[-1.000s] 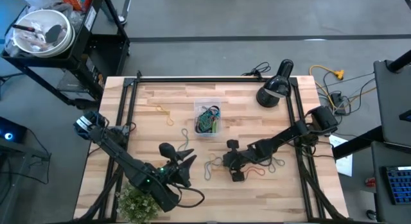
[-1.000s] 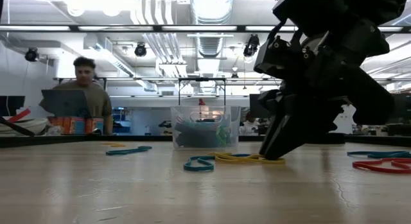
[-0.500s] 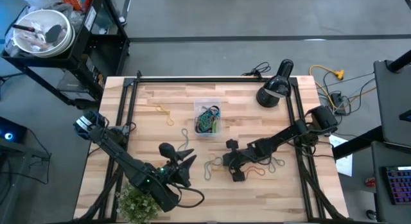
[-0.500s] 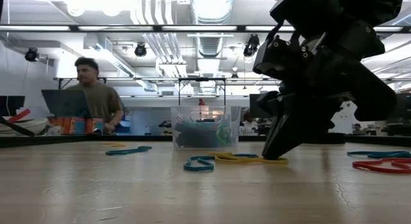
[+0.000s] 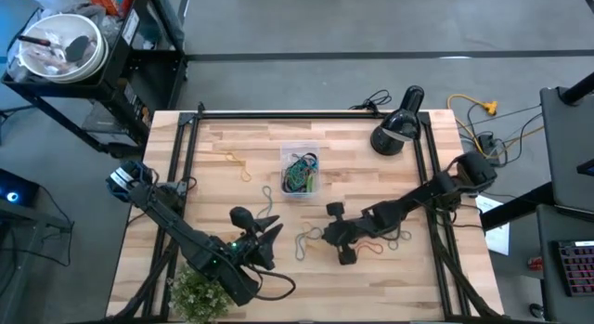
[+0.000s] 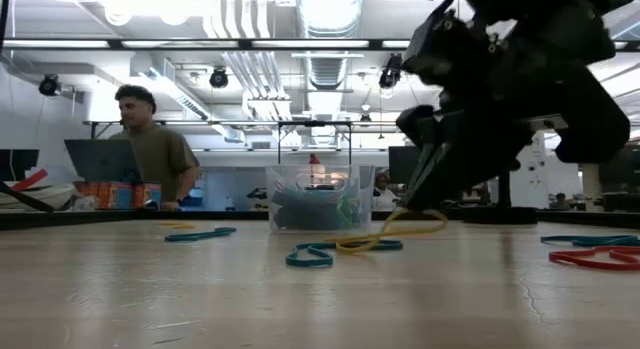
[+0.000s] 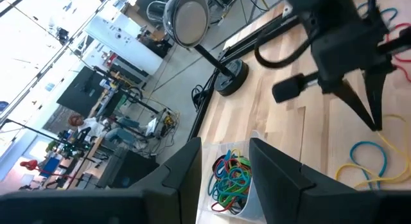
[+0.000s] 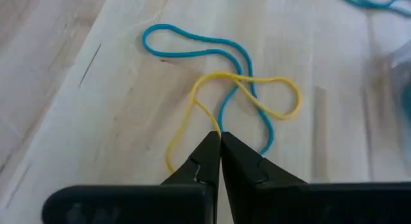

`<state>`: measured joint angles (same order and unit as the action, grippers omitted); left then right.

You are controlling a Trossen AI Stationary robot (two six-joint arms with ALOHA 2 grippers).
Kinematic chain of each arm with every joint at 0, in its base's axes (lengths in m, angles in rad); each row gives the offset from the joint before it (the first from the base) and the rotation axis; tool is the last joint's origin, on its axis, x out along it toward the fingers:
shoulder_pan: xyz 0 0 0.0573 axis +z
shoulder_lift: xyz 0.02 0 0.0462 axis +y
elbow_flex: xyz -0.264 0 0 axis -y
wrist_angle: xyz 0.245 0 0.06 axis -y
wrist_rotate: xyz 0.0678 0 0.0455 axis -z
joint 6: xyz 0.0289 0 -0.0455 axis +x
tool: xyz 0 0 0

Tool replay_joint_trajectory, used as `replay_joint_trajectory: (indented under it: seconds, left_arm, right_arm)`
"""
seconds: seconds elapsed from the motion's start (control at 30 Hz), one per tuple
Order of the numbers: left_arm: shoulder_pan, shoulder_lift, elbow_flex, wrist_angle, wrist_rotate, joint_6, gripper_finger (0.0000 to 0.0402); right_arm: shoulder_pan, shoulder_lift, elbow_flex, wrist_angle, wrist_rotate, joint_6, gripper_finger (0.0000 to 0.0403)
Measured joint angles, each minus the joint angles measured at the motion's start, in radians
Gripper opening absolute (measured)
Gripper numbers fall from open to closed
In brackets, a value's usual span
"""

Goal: Pick and place rubber bands into bin
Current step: Put the yellow rubber band into the transparent bin

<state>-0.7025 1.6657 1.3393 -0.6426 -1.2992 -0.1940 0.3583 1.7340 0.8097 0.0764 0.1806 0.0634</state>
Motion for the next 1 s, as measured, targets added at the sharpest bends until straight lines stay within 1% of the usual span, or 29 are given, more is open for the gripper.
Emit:
replay_joint_trajectory:
  seconds: [0.3,0.53,0.73,0.83,1.0]
  left_arm:
    - [0.0,-0.009,-0.001,0.005,0.0,0.0,0.0115]
    - [0.0,-0.014,-0.003,0.006,0.001,-0.009,0.0115]
    - [0.0,-0.014,-0.003,0.006,0.008,-0.009,0.0115]
    - [-0.002,-0.014,-0.003,0.006,0.01,-0.009,0.0115]
    - [-0.009,-0.014,-0.003,0.005,0.011,-0.006,0.0115]
  right_arm:
    - [0.057,-0.087,0.0,0.005,0.205,-0.098,0.0008]
    - [0.072,-0.177,0.002,0.01,0.342,-0.166,0.0008]
    - [0.06,-0.228,0.026,0.013,0.432,-0.265,0.0008]
    - [0.035,-0.238,0.05,0.013,0.47,-0.334,0.0008]
    - [-0.022,-0.242,0.102,0.013,0.477,-0.412,0.0008]
